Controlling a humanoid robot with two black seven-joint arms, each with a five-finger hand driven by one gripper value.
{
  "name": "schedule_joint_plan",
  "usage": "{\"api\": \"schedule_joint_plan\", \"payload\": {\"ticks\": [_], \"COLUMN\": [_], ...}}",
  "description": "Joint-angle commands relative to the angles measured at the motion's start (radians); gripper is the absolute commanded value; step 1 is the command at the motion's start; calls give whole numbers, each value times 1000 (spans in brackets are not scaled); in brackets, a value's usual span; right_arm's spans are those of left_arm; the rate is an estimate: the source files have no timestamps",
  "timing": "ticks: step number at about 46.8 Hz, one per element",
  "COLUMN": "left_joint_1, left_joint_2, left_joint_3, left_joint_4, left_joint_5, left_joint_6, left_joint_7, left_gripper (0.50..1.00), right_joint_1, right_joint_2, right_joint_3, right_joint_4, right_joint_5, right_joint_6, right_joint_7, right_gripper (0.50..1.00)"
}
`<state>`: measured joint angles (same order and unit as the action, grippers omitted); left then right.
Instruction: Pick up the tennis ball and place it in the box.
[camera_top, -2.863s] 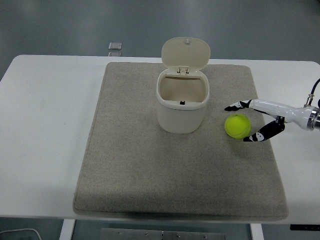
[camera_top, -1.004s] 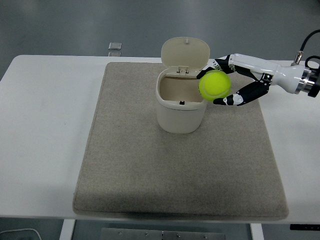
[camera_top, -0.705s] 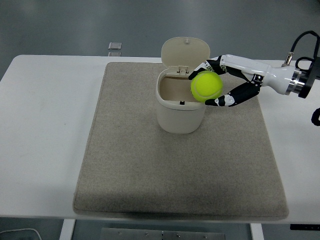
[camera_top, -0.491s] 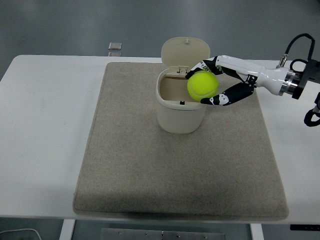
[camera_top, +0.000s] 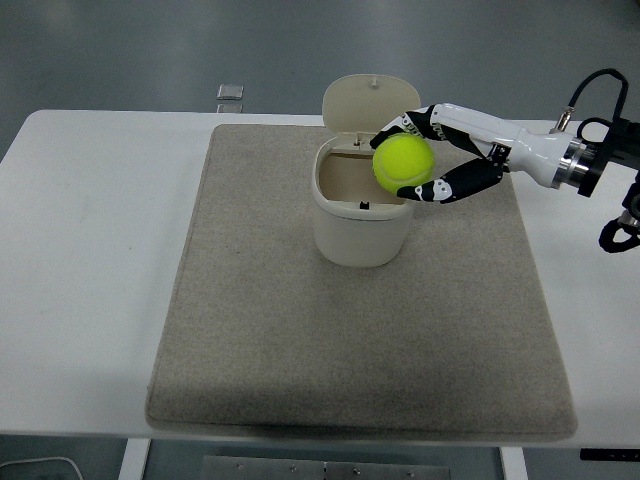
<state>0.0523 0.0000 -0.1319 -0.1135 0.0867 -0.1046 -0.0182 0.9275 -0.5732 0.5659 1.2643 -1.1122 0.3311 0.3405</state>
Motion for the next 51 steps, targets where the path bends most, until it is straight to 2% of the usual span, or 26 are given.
{"api": "schedule_joint_plan", "payload": {"ticks": [1,17,21,27,30,40,51], "left_joint_1": [0,0,0,0,0,0,0], "left_joint_2": [0,0,0,0,0,0,0], "left_joint_3": [0,0,0,0,0,0,0], "left_joint_4": [0,0,0,0,0,0,0], "left_joint_5": [-1,-1,-1,-1,-1,1,-1], "left_joint_6": [0,-1,0,0,-1,0,0], "left_joint_7": [0,0,1,0,0,0,0], "left_gripper": [992,992,992,992,992,992,992], "right_joint_1": [1,-1,-10,-10,-9,-15,-29], "right_joint_2": [3,-8,-17,-63,-73,-76,-57], "right_joint_3": [0,11,42,46,42,28,29], "right_joint_4": [0,0,0,-8,-23,-173,-330], "right_joint_5": [0,6,49,133,178,322,534], "right_joint_6": [0,14,66,227,280,280,280], "right_joint_7": [0,2,0,0,0,-3,-145], "right_gripper": [860,860,860,860,860,860,860]}}
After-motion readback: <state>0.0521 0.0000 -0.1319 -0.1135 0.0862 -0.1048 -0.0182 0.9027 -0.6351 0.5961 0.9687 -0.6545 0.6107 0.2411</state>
